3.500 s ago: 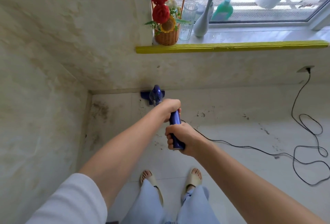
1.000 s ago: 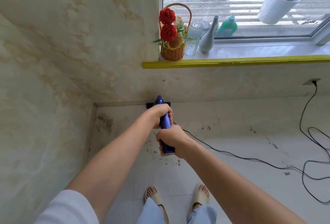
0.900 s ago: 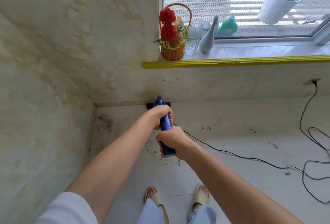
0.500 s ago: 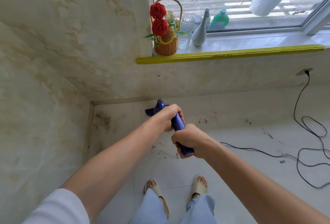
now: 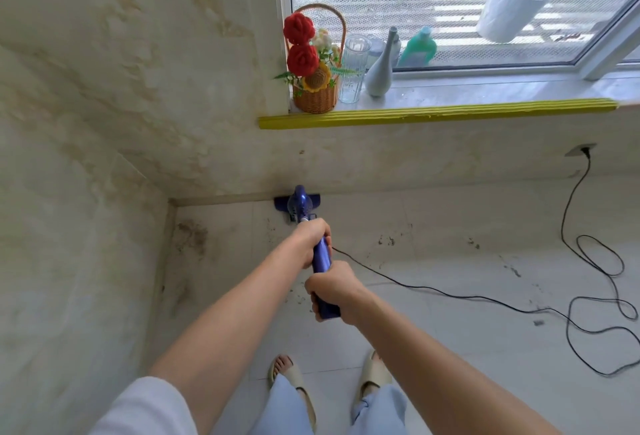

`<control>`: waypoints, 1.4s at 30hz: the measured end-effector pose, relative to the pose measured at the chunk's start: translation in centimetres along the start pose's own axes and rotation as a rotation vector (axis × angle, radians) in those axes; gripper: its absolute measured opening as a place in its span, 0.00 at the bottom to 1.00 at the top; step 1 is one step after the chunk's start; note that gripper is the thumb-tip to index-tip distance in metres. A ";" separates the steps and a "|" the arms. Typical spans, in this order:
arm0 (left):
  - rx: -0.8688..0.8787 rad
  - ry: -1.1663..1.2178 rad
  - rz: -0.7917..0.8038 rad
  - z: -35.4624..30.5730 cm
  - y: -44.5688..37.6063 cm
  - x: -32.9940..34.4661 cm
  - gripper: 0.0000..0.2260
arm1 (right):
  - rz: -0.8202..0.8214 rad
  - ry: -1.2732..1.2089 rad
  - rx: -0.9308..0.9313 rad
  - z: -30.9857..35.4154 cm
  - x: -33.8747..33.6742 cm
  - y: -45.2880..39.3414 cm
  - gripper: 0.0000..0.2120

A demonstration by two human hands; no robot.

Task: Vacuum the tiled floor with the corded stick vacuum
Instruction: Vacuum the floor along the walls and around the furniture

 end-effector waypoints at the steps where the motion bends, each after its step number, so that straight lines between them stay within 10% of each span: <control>1: 0.000 -0.002 -0.006 0.0 -0.2 -0.3 0.09 | 0.007 -0.012 0.003 -0.1 0.4 -0.3 0.07; 19: -0.029 0.104 0.055 2.1 1.6 -0.1 0.04 | -0.022 0.073 0.007 -1.3 -0.3 2.3 0.06; 24: 0.029 0.040 -0.048 2.4 -1.3 -0.6 0.24 | -0.074 0.067 0.033 -2.1 0.5 0.6 0.07; 34: 0.006 0.023 0.000 2.6 -1.0 -3.0 0.03 | 0.005 -0.077 0.019 -2.2 3.3 0.4 0.09; 42: 0.019 0.077 -0.007 3.9 0.7 -2.1 0.04 | -0.036 -0.010 -0.039 -3.6 2.2 1.5 0.09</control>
Point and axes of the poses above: each hand's wrist, its own y-axis away from the middle knuckle, its own x-axis out of the palm, z = x × y, the point moved 6 cm from there along -y, towards the middle knuckle, and after that the axes turned 3 degrees about -z, right-handed, at the moved point
